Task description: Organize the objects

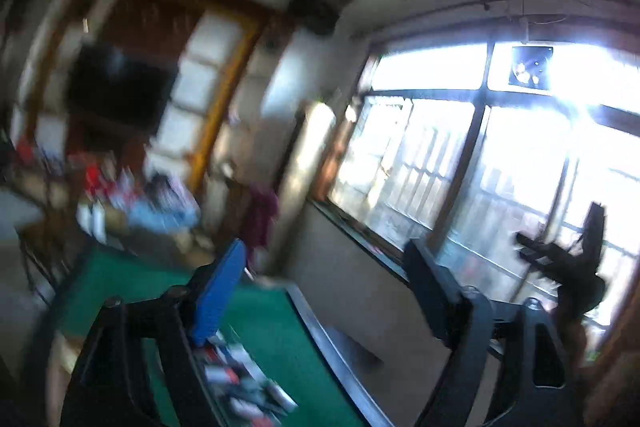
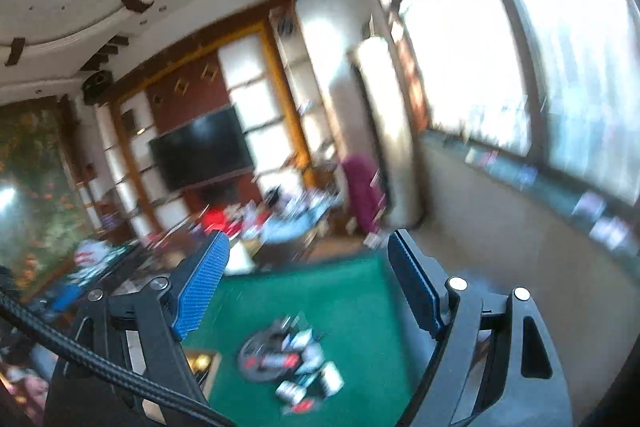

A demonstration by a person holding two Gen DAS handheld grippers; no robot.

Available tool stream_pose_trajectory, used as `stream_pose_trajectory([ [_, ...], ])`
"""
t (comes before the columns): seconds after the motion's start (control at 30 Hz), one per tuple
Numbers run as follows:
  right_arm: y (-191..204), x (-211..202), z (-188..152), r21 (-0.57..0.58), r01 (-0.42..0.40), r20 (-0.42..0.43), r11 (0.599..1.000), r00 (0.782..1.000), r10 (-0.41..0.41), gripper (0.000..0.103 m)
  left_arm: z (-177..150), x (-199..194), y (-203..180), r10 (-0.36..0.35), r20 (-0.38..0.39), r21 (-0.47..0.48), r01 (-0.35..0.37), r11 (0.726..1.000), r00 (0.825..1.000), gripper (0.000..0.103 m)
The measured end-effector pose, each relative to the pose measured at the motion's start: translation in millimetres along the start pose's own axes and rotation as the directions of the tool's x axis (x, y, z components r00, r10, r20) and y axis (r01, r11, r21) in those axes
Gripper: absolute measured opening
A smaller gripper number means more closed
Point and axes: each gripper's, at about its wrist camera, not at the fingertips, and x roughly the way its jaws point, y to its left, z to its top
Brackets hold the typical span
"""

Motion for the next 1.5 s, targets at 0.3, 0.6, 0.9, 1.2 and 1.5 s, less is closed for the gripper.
stream_pose_trajectory([
  [0.3,23.1,30.9,84.7,-0.07,0.385,-0.021,0.92,0.922,-0.388,0.084,12.4,44.1,29.1,0.182,-0.072,0.159,-0.169,0.973,0.981,0.093],
  [0.6,10.8,188.0,-99.6,-0.122,0.128,-0.388,0.984,0.907,-0.166,0.084,-177.7,135.8,98.8,0.14,-0.438,0.188,-0.062,0.98,0.888,0.092],
  [0.9,11.0,304.0,-364.2,0.14,-0.213,-0.712,0.967,0.657,0.247,0.084,-345.8,161.4,154.6,0.218,-0.614,0.14,-0.167,0.976,0.758,0.092],
  [1.2,31.8,362.9,-435.1,0.291,-0.215,-0.781,0.932,0.51,0.361,0.084,-387.9,150.1,176.0,0.201,-0.667,0.081,-0.199,0.977,0.717,0.092],
  [1.5,63.6,360.9,-459.4,0.577,-0.361,-0.692,0.732,0.259,0.673,0.084,-385.9,148.1,192.7,0.217,-0.66,0.071,-0.229,0.971,0.719,0.092],
])
